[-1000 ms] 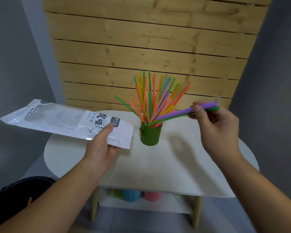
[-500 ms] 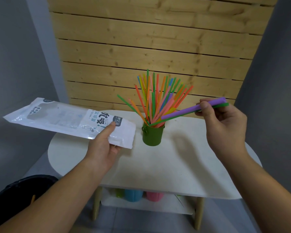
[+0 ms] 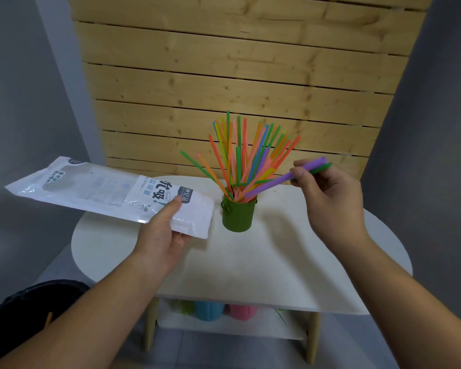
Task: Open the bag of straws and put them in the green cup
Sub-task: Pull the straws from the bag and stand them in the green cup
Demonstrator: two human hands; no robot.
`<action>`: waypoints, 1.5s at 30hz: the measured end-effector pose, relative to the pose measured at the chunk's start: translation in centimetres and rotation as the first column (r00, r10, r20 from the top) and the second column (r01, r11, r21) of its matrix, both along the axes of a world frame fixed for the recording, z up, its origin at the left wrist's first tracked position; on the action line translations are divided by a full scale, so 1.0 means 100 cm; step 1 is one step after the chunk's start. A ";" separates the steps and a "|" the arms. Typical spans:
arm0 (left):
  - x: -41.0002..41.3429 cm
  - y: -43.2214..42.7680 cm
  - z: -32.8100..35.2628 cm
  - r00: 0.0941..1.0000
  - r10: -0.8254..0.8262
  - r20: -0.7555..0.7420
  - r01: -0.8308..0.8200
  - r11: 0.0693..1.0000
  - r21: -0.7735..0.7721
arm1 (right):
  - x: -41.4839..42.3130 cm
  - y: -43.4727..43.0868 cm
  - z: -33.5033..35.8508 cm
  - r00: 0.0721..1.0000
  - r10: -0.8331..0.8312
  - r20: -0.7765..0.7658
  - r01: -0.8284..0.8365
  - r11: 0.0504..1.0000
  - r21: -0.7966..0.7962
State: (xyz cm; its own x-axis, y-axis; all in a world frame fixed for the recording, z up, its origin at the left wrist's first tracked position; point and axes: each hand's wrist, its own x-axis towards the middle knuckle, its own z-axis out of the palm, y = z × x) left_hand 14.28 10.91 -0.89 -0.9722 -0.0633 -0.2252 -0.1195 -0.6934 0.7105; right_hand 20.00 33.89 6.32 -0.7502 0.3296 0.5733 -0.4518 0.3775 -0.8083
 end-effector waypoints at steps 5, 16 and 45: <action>0.000 -0.004 0.001 1.000 0.010 0.007 -0.010 1.000 0.002 | -0.008 -0.003 0.006 0.999 -0.037 0.001 0.037 0.998 0.049; -0.001 -0.010 0.000 1.000 0.019 0.002 -0.019 1.000 0.003 | -0.016 0.000 0.019 0.994 -0.109 -0.008 0.109 0.989 0.100; -0.001 -0.013 -0.001 1.000 0.021 -0.002 -0.021 1.000 -0.017 | -0.056 -0.007 -0.019 0.981 -0.057 0.186 0.040 0.995 0.096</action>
State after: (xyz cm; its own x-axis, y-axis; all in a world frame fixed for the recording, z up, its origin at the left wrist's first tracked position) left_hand 14.15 9.60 -1.00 -0.9711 -0.0872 -0.2223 -0.1039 -0.6837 0.7223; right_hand 14.39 33.21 4.39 -0.8318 0.3213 0.4527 -0.2741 0.4714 -0.8382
